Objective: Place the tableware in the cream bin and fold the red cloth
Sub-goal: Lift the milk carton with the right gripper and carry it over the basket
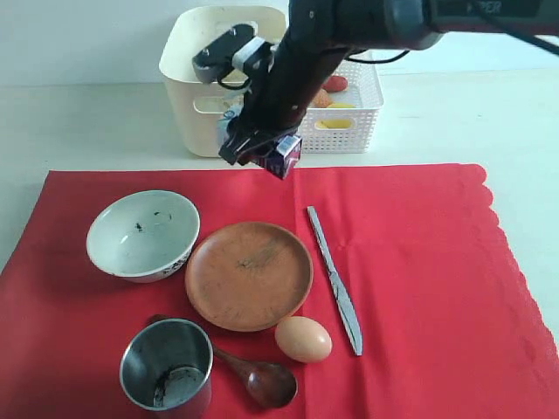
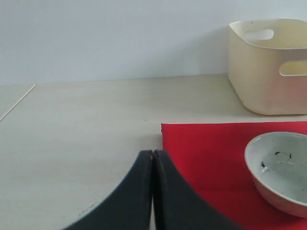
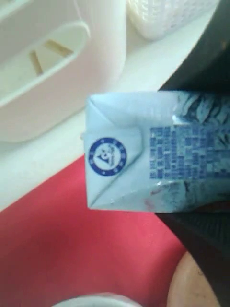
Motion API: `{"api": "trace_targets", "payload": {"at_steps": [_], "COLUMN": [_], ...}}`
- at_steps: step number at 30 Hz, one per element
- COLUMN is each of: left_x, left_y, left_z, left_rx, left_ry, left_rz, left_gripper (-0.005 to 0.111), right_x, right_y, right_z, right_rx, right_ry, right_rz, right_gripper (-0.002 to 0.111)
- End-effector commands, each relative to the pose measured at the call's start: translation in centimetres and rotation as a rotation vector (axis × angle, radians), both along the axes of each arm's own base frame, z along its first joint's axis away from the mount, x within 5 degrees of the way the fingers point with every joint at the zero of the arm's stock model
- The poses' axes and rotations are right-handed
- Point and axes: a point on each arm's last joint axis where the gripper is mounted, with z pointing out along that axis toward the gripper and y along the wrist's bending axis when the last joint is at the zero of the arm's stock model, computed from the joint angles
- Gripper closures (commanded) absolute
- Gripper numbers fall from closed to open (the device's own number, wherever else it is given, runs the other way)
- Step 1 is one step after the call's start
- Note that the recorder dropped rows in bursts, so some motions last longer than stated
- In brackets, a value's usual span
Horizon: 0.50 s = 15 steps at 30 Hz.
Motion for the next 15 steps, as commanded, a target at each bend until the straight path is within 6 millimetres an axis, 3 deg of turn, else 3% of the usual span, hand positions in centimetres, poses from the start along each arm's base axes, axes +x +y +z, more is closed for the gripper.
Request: {"api": "trace_targets", "payload": {"at_steps": [1,8,15], "left_x": [0.0,0.0,0.0], "left_y": [0.0,0.0,0.0], "left_z": [0.0,0.0,0.0], "left_rx": [-0.009,-0.009,-0.009], "left_ry": [-0.007,-0.007,-0.007], "left_rz": [0.002,0.002,0.002], "left_gripper": [0.104,0.104,0.104], "right_x": [-0.4,-0.3,0.7], "right_y": [-0.3,-0.3,0.0], "right_z": [3.9,6.8,7.9], "right_rx": [0.053,0.152,0.296], "right_ry": [-0.088,-0.174,-0.262], "right_rz": [0.000,-0.068,-0.191], "right_gripper": [0.108,0.108,0.108]}}
